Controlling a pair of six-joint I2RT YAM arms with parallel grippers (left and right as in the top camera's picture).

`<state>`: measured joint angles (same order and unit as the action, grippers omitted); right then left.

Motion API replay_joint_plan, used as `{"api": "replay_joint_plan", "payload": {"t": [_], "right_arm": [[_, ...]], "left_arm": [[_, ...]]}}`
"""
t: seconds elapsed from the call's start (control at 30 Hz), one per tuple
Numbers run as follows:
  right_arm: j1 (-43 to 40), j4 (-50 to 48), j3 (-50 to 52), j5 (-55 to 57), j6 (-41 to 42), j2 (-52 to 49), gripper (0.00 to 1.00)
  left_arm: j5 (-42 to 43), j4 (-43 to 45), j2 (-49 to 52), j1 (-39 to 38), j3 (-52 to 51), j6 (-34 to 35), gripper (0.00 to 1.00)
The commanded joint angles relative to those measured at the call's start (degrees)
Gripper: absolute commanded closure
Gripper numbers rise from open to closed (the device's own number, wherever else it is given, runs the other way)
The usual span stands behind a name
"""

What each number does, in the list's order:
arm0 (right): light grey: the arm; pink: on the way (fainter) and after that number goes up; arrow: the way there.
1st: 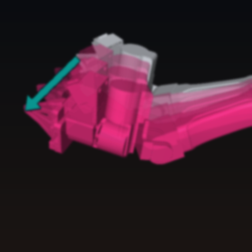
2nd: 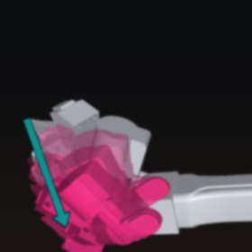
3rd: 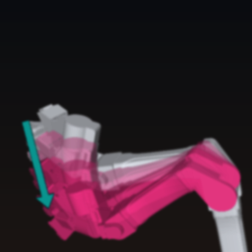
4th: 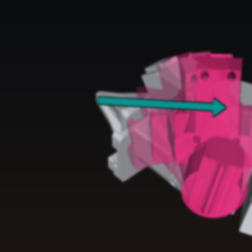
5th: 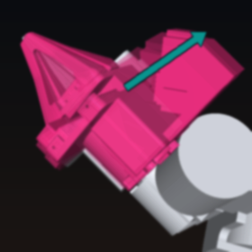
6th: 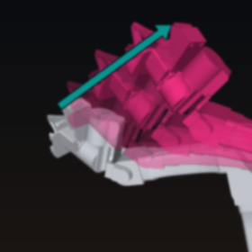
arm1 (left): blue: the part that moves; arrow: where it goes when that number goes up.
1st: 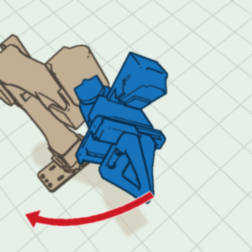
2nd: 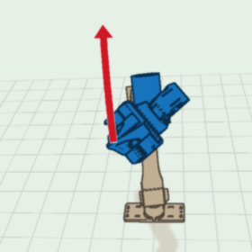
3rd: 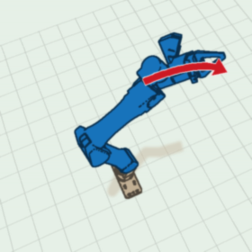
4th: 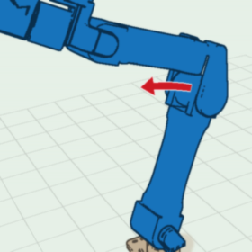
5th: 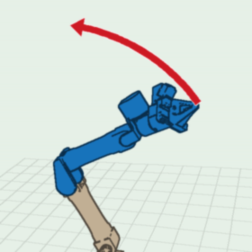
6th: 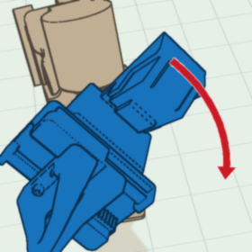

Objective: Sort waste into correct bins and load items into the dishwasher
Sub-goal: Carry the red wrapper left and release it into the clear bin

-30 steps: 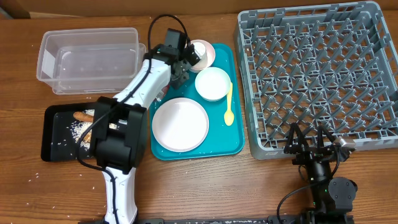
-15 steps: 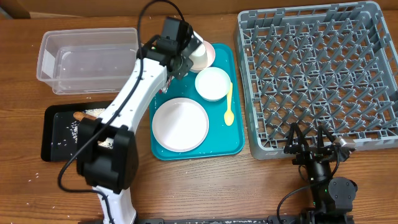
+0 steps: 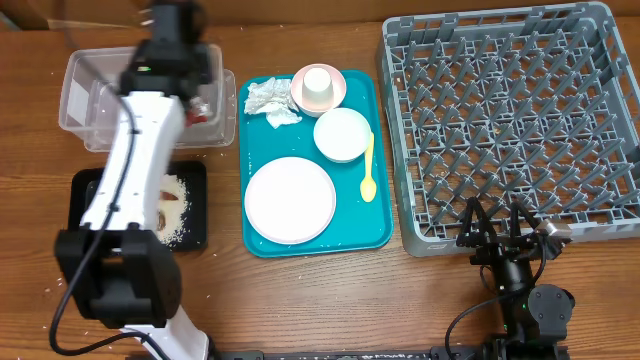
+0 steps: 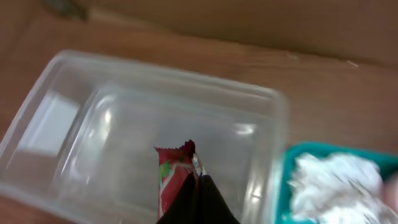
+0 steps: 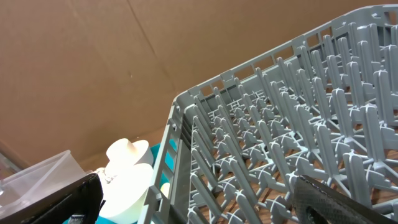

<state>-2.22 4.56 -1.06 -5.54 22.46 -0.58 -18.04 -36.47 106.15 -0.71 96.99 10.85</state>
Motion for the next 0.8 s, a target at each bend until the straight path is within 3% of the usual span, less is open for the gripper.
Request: {"api": "replay_joint_plan", "payload": {"t": [0.0, 0.1, 0.17, 0.27, 0.4, 0.53, 0.77], "right_arm": [[0.04, -0.26, 0.59, 0.35, 0.11, 0.42, 0.00], [0.07, -0.28, 0.59, 0.35, 0.11, 0.42, 0.00], [0.04, -0.28, 0.59, 0.35, 0.11, 0.42, 0.00], [0.07, -0.28, 0.59, 0.35, 0.11, 0.42, 0.00], [0.07, -0.28, 0.59, 0.35, 0.11, 0.42, 0.00], [0.04, -0.28, 0.59, 0.35, 0.11, 0.42, 0.00], [0.04, -0.26, 0.59, 0.35, 0.11, 0.42, 0.00]], "left_arm": [[4.09, -0.33, 1.09, 5.75, 1.38, 13.44, 0.83], [7.23, -0.31, 2.45, 8.66, 1.38, 15.13, 0.20], [9.79, -0.44, 2.99, 10.03, 1.38, 15.10, 0.04], [16.20, -0.55, 3.06, 10.91, 1.38, 15.08, 0.03], [28.76, -0.44, 3.02, 10.54, 1.38, 14.34, 0.13], [42.51, -0.44, 3.04, 8.26, 1.38, 8.48, 0.14], [42.97, -1.46, 3.26, -1.90, 1.38, -8.94, 0.16]]}}
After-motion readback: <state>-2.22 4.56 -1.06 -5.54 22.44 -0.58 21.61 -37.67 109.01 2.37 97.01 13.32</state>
